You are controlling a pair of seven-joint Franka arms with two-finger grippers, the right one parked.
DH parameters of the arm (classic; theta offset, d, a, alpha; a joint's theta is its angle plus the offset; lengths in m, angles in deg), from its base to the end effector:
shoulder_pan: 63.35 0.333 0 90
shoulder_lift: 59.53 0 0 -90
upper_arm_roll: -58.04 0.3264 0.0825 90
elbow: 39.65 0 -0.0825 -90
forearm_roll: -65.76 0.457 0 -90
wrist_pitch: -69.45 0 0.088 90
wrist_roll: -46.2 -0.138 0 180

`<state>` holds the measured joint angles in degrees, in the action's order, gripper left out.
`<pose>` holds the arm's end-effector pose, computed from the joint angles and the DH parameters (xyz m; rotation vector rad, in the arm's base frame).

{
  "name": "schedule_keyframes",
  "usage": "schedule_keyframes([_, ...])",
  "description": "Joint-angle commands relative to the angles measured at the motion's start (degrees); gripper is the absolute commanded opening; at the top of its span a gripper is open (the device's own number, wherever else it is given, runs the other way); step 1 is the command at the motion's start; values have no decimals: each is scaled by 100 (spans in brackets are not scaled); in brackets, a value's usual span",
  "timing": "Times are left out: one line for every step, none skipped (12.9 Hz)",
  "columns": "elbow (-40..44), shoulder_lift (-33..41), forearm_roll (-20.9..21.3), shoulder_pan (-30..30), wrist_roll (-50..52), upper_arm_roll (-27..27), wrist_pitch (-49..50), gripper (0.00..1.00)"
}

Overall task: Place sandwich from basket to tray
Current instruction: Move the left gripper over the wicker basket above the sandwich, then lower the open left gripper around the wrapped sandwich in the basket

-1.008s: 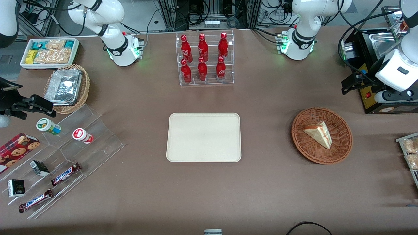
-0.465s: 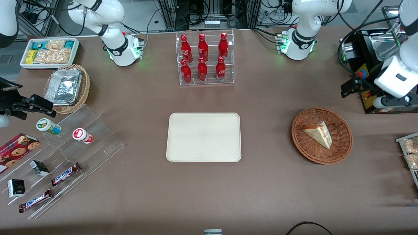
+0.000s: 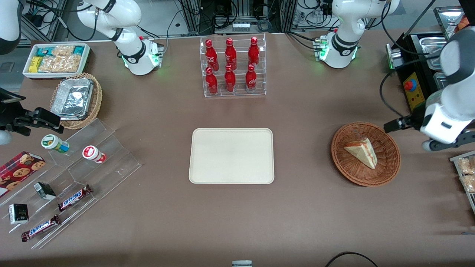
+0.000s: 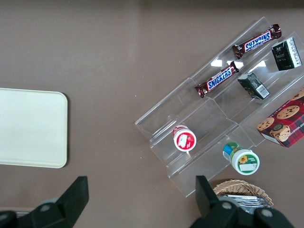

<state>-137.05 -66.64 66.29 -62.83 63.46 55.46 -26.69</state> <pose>0.6520 -0.0213 0.4628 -3.0787 -0.4081 0.2229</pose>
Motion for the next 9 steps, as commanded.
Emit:
schedule_keyframes([-751,114,79,-44,750,-40,-789,100])
schedule_keyframes([-1024,131,79,-26,953,-40,-1106,100])
schedule_keyframes([-1279,131,79,-26,1112,-40,-1475,100])
schedule_keyframes([-1516,114,88,-26,1314,-40,-1731,100])
schedule_keyframes([-1788,122,88,-35,1420,-40,-1968,100])
schedule_keyframes([-2200,183,88,8,1421,-40,-2327,100])
schedule_keyframes([-2613,245,62,26,1473,-31,-2888,100])
schedule_keyframes([-2887,193,79,18,1552,-31,-3302,100])
schedule_keyframes([-2942,36,79,18,1562,-31,-3472,100])
